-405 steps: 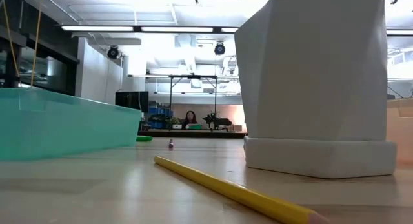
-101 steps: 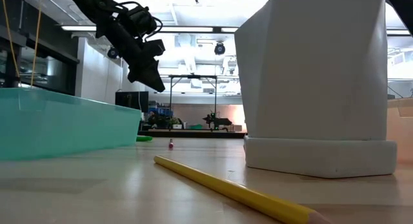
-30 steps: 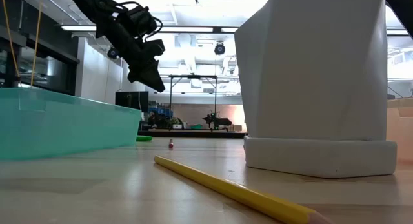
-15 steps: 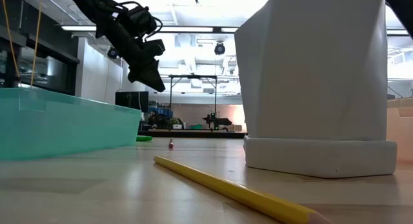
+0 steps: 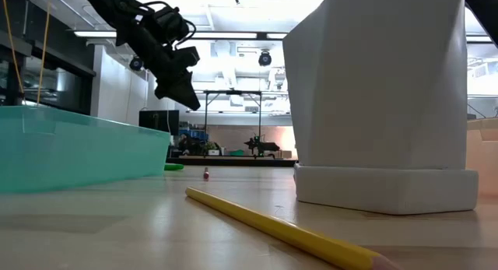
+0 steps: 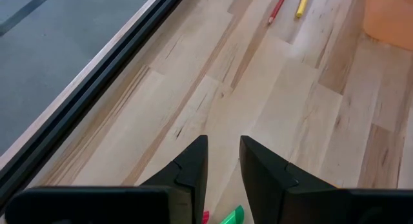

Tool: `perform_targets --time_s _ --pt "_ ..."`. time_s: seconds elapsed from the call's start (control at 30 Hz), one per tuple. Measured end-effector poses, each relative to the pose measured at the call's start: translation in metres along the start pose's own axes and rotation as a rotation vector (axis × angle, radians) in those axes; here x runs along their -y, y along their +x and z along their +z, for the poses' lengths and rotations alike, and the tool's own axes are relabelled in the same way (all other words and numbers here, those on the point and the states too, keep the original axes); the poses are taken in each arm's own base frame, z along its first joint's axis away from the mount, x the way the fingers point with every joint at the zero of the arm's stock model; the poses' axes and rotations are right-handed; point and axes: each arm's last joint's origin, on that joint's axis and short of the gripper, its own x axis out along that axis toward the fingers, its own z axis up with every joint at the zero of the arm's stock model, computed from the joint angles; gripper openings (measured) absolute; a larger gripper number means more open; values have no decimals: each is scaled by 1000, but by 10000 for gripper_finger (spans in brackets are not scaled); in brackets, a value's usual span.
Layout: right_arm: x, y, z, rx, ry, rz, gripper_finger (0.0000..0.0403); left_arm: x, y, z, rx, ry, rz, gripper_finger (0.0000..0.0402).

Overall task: Sort pens & pencils
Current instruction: Put the light pink pen into the green bin

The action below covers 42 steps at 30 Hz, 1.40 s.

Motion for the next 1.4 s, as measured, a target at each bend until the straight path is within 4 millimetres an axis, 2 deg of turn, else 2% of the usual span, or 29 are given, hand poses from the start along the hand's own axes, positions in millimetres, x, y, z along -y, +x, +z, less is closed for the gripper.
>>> perform_targets --time_s 0.27,0.57,0.73,0.87,1.2,1.4 --pt "-25 -21 41 135 -61 50 17 2 -1 10 104 10 -94 79" --pt "-65 -38 77 245 -116 119 17 4 -1 12 129 4 -164 79" --pt "-80 -52 93 305 -118 135 17 5 -4 12 136 17 -190 79" --pt "-85 -69 105 363 -107 141 17 7 -14 15 169 46 -186 78" --pt "-91 -127 134 593 -97 220 17 11 -51 29 356 79 -174 78" --pt "-108 -154 147 705 -148 269 17 15 -68 41 510 65 -245 78"
